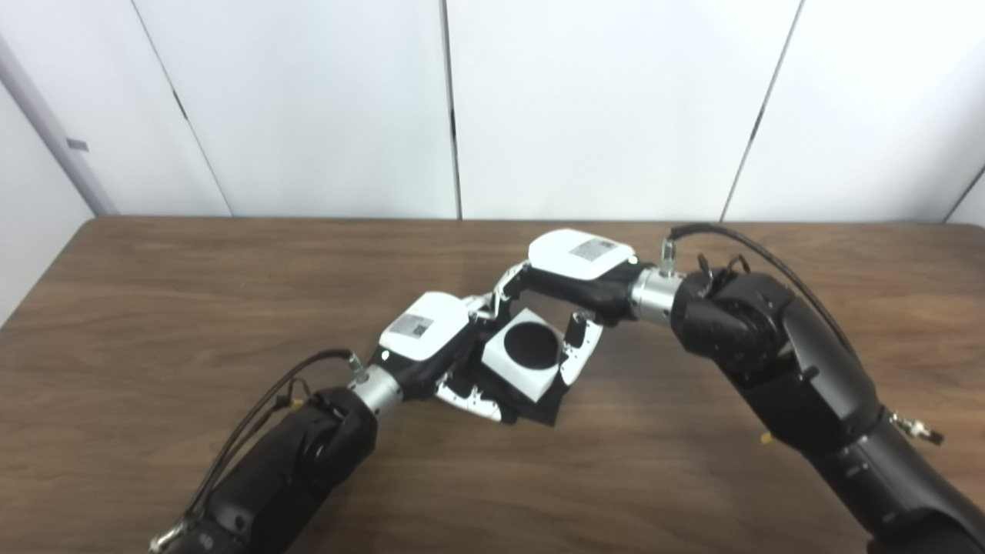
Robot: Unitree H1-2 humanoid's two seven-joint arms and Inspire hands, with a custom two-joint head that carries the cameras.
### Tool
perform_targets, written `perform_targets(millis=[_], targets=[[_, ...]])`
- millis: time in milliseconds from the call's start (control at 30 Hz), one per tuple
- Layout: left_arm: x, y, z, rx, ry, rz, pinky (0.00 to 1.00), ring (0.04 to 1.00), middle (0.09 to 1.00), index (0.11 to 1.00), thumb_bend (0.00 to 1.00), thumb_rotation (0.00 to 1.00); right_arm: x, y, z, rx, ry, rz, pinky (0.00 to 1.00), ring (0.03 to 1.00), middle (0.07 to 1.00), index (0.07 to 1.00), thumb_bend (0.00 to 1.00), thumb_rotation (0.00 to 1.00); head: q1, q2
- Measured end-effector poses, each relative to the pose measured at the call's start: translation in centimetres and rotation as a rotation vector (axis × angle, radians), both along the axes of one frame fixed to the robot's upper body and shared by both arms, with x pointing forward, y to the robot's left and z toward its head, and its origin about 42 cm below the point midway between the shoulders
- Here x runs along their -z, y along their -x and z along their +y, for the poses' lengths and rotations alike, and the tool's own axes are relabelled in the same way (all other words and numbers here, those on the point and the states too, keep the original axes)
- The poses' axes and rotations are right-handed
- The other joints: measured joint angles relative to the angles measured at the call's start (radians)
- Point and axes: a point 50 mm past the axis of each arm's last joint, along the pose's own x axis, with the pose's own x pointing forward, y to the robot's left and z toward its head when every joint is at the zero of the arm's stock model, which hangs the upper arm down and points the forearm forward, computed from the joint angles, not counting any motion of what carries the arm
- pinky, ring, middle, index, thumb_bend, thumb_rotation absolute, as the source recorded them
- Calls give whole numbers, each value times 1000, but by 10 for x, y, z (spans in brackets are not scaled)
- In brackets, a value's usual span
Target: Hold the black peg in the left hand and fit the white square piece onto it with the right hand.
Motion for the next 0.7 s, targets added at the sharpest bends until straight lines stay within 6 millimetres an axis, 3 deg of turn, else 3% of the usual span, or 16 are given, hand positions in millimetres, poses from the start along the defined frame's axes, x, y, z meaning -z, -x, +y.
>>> perform_targets(millis=[700], targets=[[0,-1,0,-10,-1,3,655,865,941,493,522,73,-2,-1,-11,21,30,4,712,816,833,797,926,174,-6,2]])
